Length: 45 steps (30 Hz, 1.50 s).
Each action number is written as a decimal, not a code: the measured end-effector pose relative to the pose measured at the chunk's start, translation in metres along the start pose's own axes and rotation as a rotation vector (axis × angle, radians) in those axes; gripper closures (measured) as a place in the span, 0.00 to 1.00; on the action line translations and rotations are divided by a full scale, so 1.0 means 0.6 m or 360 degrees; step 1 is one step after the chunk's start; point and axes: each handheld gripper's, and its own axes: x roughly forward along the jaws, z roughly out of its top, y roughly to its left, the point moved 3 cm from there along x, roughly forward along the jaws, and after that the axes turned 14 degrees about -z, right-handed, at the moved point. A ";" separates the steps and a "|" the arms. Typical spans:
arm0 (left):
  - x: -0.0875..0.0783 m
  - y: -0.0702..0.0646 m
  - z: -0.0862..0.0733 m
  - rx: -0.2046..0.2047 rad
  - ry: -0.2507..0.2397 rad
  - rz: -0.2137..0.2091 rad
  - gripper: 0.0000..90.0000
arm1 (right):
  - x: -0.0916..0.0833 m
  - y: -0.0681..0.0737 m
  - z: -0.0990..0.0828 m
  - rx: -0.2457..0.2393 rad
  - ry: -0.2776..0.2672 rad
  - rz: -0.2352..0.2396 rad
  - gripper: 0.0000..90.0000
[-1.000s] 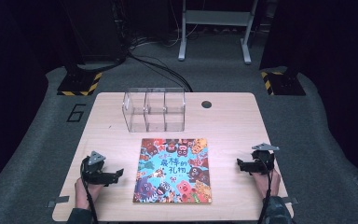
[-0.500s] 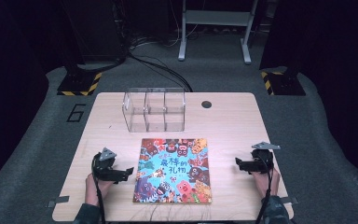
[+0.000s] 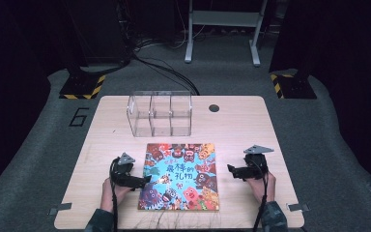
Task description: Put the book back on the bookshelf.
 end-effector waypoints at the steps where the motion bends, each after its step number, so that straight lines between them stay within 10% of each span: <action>1: 0.000 0.000 0.000 0.0000 0.0000 0.0000 0.02 | 0.002 0.006 0.002 -0.0009 0.0003 0.0006 0.07; 27: 0.033 -0.035 0.010 0.0077 -0.0054 -0.0035 0.09 | 0.056 0.089 0.040 -0.0141 0.0177 0.0231 0.34; 45: 0.043 -0.053 0.009 0.0076 -0.0085 -0.0035 0.09 | 0.056 0.090 0.039 -0.0131 0.0222 0.0246 0.49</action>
